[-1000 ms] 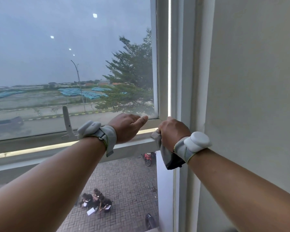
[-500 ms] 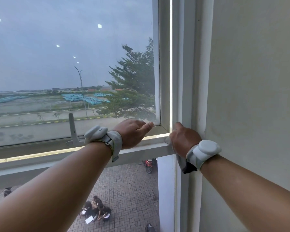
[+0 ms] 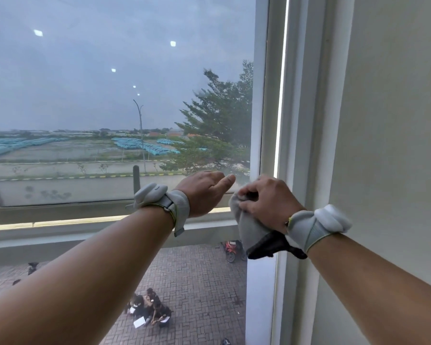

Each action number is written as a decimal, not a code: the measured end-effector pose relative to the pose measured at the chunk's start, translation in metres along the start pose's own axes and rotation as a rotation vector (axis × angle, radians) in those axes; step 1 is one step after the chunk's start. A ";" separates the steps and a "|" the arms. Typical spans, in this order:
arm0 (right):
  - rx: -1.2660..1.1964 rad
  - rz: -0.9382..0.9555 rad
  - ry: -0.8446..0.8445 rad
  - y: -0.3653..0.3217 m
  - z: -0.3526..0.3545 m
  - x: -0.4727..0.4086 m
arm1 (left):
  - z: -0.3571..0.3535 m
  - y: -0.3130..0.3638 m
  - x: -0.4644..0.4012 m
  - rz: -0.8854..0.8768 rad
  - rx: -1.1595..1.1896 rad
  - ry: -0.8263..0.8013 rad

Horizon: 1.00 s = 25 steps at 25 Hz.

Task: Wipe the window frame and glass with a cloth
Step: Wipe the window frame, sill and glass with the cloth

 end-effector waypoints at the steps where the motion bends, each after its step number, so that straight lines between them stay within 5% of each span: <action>1: -0.025 0.018 -0.002 -0.010 -0.007 0.000 | 0.005 -0.001 0.002 0.005 0.015 0.001; 11: -0.272 0.241 -0.105 -0.157 -0.109 -0.002 | 0.090 -0.064 0.086 0.211 -0.025 -0.080; 25: -0.450 0.234 -0.237 -0.385 -0.219 -0.037 | 0.218 -0.234 0.212 0.534 -0.207 -0.050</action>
Point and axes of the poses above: each hand's wrist, its own x-axis away from the middle knuckle, its own z-axis out of the back of the hand, y = z × x, the point moved 2 cm from there along -x, towards the middle knuckle, and after that the axes turned 1 degree about -z, right-handed, at the moved point
